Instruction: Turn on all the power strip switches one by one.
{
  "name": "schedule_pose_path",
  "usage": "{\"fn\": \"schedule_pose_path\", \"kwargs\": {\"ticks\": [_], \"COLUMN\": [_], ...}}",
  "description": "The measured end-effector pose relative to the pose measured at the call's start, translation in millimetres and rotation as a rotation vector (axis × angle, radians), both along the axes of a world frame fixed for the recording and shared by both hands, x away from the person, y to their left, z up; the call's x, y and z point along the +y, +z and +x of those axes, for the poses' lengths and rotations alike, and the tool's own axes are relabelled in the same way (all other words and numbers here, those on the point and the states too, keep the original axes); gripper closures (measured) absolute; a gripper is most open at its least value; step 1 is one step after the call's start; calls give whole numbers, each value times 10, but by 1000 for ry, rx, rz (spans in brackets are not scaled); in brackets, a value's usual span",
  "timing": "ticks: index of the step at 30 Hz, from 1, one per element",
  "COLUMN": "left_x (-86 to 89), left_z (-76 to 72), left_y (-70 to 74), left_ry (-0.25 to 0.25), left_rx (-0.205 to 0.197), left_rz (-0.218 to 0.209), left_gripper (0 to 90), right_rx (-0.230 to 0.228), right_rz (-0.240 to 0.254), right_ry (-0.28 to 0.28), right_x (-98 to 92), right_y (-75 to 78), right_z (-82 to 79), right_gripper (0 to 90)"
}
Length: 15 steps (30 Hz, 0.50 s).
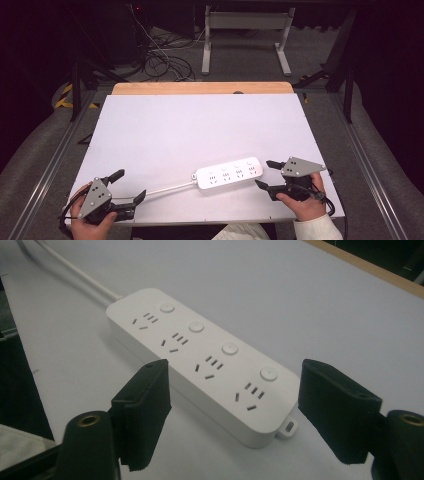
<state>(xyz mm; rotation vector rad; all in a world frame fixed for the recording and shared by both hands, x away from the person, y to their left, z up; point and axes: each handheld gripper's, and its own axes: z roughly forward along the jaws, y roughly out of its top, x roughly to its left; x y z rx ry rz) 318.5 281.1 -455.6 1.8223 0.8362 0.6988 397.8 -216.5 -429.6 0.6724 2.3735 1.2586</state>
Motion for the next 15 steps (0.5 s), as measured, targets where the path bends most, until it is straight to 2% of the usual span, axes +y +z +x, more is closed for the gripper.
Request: {"fn": "schedule_pose_path", "kwargs": {"ticks": [6, 15], "left_x": [-1, -2], "left_z": [-5, -12], "left_y": [0, 6], "left_ry": [1, 0], "left_rx": [-1, -4], "left_rz": [-4, -5], "left_gripper": [102, 107], "right_rx": [-9, -10], "right_rz": [6, -3], "right_ry": [23, 46], "right_x": [107, 235], "right_y": [86, 132], "right_z": [79, 166], "right_gripper": [306, 306]}}
